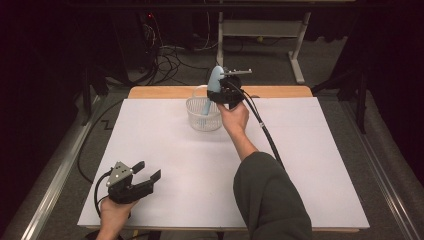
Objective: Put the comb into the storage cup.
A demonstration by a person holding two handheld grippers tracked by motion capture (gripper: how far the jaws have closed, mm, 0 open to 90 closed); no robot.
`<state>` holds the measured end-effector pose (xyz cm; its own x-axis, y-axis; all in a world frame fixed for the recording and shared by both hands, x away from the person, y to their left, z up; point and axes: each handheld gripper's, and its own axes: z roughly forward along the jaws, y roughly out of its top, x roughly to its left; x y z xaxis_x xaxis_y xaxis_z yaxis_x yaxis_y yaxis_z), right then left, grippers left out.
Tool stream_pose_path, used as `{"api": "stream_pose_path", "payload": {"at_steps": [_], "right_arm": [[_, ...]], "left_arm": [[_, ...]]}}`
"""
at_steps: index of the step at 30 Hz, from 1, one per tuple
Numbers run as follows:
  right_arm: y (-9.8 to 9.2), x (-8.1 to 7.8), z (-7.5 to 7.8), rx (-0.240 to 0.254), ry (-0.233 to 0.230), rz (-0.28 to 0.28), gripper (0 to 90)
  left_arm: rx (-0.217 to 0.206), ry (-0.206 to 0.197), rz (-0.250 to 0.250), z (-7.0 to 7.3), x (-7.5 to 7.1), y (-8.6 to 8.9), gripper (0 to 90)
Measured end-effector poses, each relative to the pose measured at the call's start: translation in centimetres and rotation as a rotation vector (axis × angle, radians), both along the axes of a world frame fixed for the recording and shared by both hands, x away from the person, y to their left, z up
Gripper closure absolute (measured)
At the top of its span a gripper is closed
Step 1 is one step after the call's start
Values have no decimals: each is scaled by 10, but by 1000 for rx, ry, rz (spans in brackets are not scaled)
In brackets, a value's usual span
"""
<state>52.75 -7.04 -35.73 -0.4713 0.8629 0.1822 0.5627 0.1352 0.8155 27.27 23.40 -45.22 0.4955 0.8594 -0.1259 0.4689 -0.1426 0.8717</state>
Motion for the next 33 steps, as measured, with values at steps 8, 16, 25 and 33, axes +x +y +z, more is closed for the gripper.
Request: {"api": "stream_pose_path", "payload": {"at_steps": [8,16,25,33], "right_arm": [[1,2,-5,-11,10,1,520],[-3,1,-10,-55,27,5,504],[-15,0,-11,-53,48,-1,474],[-24,-6,-12,-58,59,19,455]], "left_arm": [[-2,1,7,0,0,1,310],[-4,2,9,0,0,1,310],[10,2,18,-1,1,1,307],[18,4,19,-2,2,0,306]]}}
